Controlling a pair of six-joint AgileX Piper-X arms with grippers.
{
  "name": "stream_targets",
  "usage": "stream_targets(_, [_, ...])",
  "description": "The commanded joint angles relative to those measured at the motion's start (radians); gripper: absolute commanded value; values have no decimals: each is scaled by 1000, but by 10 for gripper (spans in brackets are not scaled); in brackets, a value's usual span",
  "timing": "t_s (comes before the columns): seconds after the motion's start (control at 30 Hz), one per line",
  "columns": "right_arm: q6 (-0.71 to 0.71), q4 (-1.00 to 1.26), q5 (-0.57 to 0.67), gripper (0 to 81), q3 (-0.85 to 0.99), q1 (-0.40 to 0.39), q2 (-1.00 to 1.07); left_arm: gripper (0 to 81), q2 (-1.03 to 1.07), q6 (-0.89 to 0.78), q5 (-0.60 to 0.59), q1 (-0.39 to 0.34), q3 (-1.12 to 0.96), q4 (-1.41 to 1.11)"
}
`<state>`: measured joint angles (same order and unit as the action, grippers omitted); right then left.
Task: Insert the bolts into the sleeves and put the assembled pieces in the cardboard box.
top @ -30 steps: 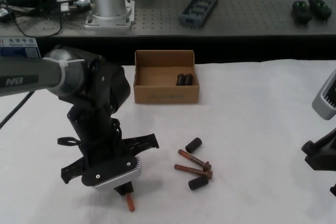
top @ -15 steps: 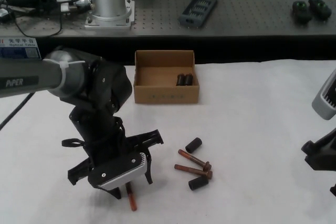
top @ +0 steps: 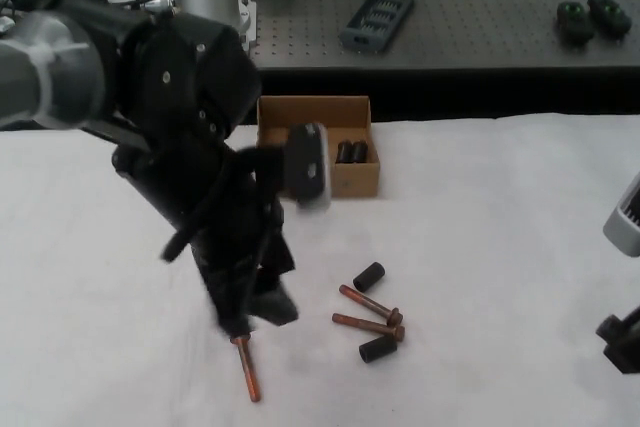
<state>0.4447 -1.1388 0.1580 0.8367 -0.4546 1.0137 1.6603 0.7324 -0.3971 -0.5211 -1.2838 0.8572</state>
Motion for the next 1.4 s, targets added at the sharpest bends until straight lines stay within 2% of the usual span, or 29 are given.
stream_targets(0.0, [-10, -42, 17, 28, 2, 3, -8, 389, -21, -515, 38, -6, -2, 54])
stream_targets(0.17, [-10, -70, 17, 28, 2, 3, -8, 374, -16, -1077, 162, -6, 37, 84])
stream_targets(0.23, [-10, -72, 17, 28, 2, 3, -8, 365, -16, -1226, 180, -6, 71, 51])
stream_targets(0.5, [-10, -72, 17, 28, 2, 3, -8, 365, -16, -1577, 187, -6, 193, -140])
stream_targets(0.63, [-23, -71, 17, 28, 2, 3, -8, 365, -16, -1623, 202, -6, 254, -255])
stream_targets(0.87, [-23, -71, 17, 28, 2, 3, -8, 365, -12, -1684, 300, -6, 309, -333])
stream_targets(0.97, [-23, -71, 17, 28, 2, 3, -8, 365, 8, -1684, 288, -6, 314, -382])
stream_targets(1.1, [-23, -71, 17, 28, 2, 3, -8, 365, 56, -1684, 202, -6, 314, -436])
stream_targets(1.37, [-23, -71, 17, 28, 2, 3, -8, 275, 112, -1679, 184, -6, 314, -434])
